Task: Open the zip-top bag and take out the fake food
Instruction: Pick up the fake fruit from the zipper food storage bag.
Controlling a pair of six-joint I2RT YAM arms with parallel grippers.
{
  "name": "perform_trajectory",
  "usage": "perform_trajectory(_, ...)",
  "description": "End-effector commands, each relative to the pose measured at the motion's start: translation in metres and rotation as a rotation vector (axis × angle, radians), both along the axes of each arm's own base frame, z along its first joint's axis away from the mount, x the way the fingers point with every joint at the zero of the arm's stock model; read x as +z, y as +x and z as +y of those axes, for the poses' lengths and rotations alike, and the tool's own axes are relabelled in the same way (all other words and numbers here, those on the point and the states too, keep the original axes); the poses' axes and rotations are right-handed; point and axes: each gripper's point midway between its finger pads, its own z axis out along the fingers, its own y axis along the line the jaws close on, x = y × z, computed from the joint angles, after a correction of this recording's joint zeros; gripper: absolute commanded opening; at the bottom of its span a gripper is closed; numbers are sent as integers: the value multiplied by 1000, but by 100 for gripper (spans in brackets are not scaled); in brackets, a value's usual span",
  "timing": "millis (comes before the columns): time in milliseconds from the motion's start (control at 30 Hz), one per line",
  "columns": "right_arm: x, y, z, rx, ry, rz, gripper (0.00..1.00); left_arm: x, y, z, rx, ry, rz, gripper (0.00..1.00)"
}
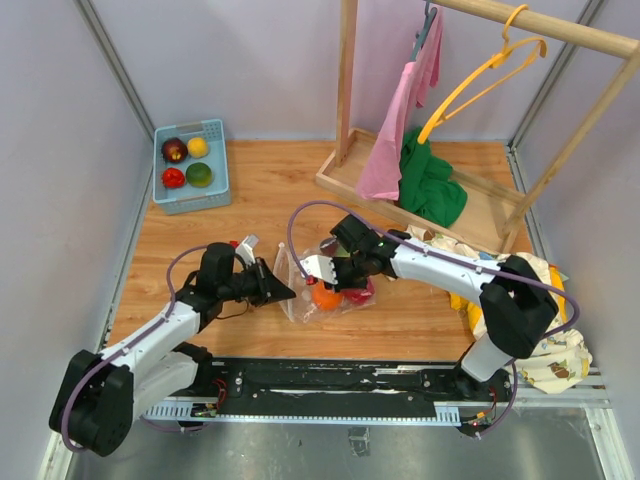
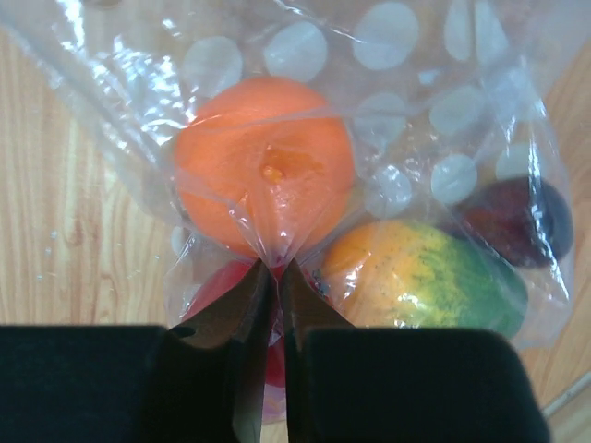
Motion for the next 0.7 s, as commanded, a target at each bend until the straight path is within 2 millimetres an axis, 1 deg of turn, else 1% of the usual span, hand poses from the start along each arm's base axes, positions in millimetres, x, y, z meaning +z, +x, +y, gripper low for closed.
perform_trajectory(0,4,31,-12,-91,-36,-70,7,12,-1,-21,-65,-72,-45,4)
perform_trajectory(133,2,40,-20,-128,-43,-69,5,8,-7,-37,-124,-80,-33,3)
perform_trajectory(200,4,42,-23,-137,-34,-65,7,5,-11,-45,-156,-75,-23,3)
perform_trajectory(267,7,42,-25,-135,-18,-55,17,4,-15,-51,-187,-78,-18,4)
perform_trajectory(333,12,40,-24,-129,17,-30,27,5,-17,-53,-208,-75,-17,5)
perform_trajectory(367,16,36,-23,-114,36,-17,31,5,-17,-52,-212,-61,-26,8)
perform_trajectory(433,22,25,-21,-75,72,25,36,9,-15,-46,-207,-8,-60,16)
perform_trajectory(533,28,5,-15,-5,123,103,41,24,-12,-36,-170,34,-140,37)
perform_trajectory(567,29,2,-12,8,136,120,41,28,-12,-33,-155,40,-156,44)
perform_trajectory(600,30,-1,-11,20,144,133,43,30,-13,-30,-140,45,-167,46)
perform_trajectory(667,30,-2,-8,32,152,147,46,30,-13,-22,-103,73,-171,45)
